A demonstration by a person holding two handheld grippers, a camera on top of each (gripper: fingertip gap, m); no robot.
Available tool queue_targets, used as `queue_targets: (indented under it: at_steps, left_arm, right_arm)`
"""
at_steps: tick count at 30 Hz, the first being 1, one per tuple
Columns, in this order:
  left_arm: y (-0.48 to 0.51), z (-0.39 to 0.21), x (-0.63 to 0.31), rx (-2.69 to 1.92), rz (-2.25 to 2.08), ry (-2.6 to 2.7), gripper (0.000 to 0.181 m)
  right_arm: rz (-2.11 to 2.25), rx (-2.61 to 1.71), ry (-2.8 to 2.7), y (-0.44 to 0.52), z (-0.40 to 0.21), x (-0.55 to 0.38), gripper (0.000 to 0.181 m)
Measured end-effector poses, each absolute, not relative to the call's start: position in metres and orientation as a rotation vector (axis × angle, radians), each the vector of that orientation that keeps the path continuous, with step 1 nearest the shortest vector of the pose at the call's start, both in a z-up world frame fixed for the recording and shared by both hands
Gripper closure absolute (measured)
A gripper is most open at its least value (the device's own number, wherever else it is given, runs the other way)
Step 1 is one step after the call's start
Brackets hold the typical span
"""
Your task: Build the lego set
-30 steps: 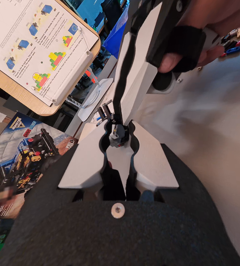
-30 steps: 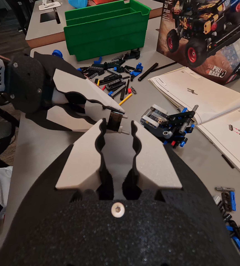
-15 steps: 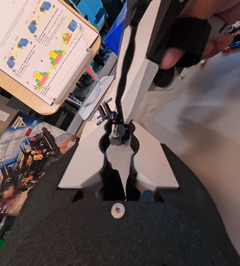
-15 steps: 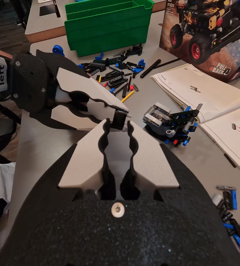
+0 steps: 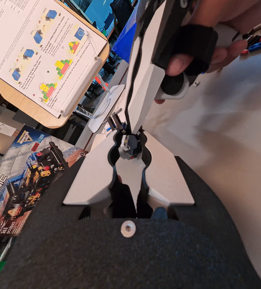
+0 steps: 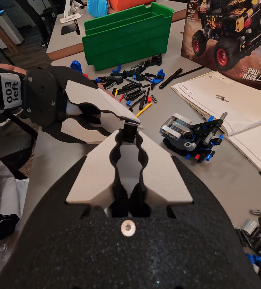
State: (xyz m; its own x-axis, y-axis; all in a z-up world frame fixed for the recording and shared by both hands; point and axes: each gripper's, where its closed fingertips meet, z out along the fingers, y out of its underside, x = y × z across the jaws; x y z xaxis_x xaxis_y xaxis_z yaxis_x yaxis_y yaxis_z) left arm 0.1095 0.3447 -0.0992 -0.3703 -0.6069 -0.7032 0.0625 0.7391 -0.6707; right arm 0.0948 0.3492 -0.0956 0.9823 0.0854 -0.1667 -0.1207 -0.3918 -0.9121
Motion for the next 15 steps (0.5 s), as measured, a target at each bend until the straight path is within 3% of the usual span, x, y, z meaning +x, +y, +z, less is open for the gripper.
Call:
queue_targets:
  at_steps: [9, 15]
  left_arm:
    - [0.343, -0.101, 0.109, -0.433, -0.807, 1.847, 0.159]
    - [0.342, -0.109, 0.107, -0.577, -1.23, 2.06, 0.139]
  right_arm:
    - [0.325, -1.942, 0.069, 0.349, -0.096, 0.095, 0.166]
    - [0.346, -1.891, -0.054, 0.344, -0.088, 0.094, 0.166]
